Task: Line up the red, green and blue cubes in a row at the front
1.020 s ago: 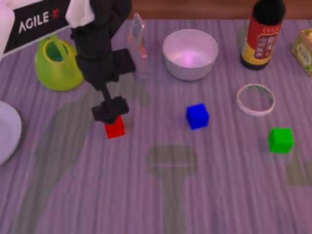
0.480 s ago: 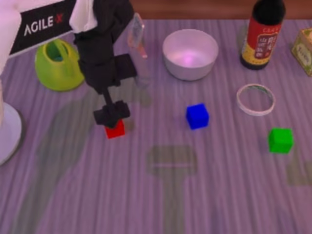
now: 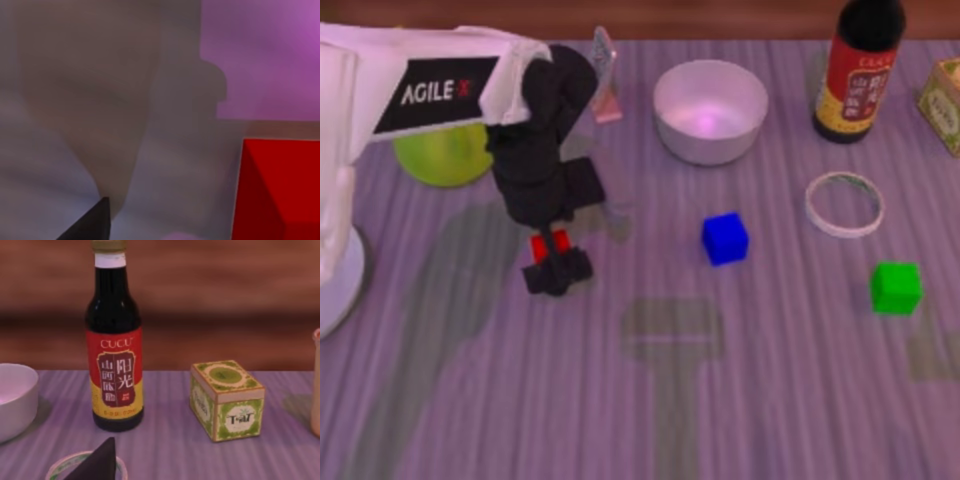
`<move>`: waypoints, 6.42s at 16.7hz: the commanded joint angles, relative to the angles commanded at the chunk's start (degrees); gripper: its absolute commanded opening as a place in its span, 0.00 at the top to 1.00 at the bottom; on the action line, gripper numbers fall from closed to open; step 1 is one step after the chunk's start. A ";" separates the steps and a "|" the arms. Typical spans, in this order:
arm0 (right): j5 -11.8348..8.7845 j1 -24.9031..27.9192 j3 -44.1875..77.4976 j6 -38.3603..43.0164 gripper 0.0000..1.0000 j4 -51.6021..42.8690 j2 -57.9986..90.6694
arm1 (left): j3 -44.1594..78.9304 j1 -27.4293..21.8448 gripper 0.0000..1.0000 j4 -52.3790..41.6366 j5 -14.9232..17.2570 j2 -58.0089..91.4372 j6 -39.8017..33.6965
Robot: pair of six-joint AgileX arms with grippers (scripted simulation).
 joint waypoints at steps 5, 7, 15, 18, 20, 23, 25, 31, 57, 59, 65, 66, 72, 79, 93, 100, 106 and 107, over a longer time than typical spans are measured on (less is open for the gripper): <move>0.00 0.00 0.00 0.00 0.00 0.00 0.00 | 0.00 0.00 0.15 0.00 0.00 0.00 0.00; 0.00 0.00 0.00 0.00 0.00 0.00 0.00 | 0.00 0.00 0.30 0.00 0.00 0.00 0.00; 0.00 0.00 0.00 0.00 0.00 0.00 0.00 | 0.00 0.00 0.90 0.00 0.00 0.00 0.00; 0.00 0.00 0.00 0.00 0.00 0.00 0.00 | 0.00 0.00 1.00 0.00 0.00 0.00 0.00; 0.00 0.00 0.00 0.00 0.00 0.00 0.00 | 0.00 0.00 1.00 0.00 0.00 0.00 0.00; 0.00 0.00 0.00 0.00 0.00 0.00 0.00 | 0.00 0.00 1.00 0.00 0.00 0.00 0.00; 0.00 0.00 0.00 0.00 0.00 0.00 0.00 | 0.21 -0.01 1.00 -1.59 1.01 -2.34 -0.86; 0.00 0.00 0.00 0.00 0.00 0.00 0.00 | 6.29 0.73 1.00 -10.84 0.98 -4.86 -0.95; 0.00 0.00 0.00 0.00 0.00 0.00 0.00 | -19.34 -11.99 1.00 -8.50 0.63 -28.86 4.84; 0.00 0.00 0.00 0.00 0.00 0.00 0.00 | -21.30 -11.97 1.00 -5.24 0.62 -27.63 4.62; 0.00 0.00 0.00 0.00 0.00 0.00 0.00 | -27.60 -12.62 1.00 5.67 0.67 -23.26 4.65; 0.00 0.00 0.00 0.00 0.00 0.00 0.00 | -27.65 -12.62 1.00 5.74 0.67 -23.22 4.65; 0.00 0.00 0.00 0.00 0.00 0.00 0.00 | -27.65 -12.62 0.77 5.74 0.67 -23.22 4.65; 0.00 0.00 0.00 0.00 0.00 0.00 0.00 | -27.65 -12.62 0.25 5.74 0.67 -23.22 4.65; 0.00 0.00 0.00 0.00 0.00 0.00 0.00 | -26.82 -12.47 0.00 4.74 0.65 -23.58 4.70; 0.00 0.00 0.00 0.00 0.00 0.00 0.00 | -18.72 -11.40 0.00 -8.98 0.65 -28.80 4.68; -0.03 0.12 0.56 0.13 0.00 -0.41 0.57 | -18.98 -11.35 0.00 -8.95 0.60 -29.48 4.43; -0.08 0.36 1.73 0.40 0.00 -1.26 1.74 | -20.01 -10.75 0.00 -8.21 0.52 -30.61 3.96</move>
